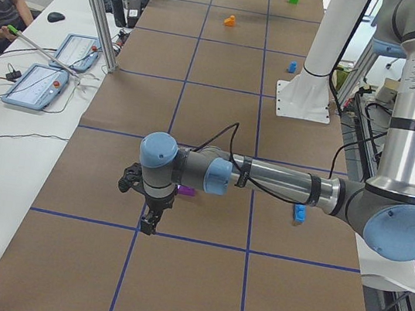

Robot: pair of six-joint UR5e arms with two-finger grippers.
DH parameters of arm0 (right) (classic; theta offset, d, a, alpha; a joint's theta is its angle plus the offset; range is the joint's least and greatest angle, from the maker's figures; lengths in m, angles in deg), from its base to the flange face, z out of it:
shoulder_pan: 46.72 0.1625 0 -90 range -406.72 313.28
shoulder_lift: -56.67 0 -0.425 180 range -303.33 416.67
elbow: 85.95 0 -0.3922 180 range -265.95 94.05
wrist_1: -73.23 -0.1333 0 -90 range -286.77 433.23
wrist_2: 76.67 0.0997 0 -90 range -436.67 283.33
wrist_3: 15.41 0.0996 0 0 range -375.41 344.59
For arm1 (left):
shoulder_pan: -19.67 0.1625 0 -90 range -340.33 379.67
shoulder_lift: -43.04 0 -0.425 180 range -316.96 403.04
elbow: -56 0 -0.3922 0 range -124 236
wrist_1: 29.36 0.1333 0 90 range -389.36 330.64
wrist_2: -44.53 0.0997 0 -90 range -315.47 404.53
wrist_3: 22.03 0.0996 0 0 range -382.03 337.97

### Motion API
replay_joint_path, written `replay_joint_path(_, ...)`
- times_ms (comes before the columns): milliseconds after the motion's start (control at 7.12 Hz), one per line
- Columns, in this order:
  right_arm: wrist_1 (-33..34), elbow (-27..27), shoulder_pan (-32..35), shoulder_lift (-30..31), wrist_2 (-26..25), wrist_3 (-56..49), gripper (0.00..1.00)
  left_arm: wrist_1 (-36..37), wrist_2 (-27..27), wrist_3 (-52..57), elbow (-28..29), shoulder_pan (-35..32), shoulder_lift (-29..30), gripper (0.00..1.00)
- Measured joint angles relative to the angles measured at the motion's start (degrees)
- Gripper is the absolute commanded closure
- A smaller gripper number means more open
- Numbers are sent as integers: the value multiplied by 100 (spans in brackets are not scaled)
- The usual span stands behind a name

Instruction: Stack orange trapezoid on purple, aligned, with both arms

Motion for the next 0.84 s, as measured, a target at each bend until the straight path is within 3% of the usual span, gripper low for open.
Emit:
replay_joint_path(561, -13, 78, -1, -55, 2, -2, 0, -17, 8, -197, -247, 138, 200, 0)
replay_joint_path(842, -116, 145, -3, -193, 4, -10, 0, -117, -47, -1218, -467, 598, 339, 0)
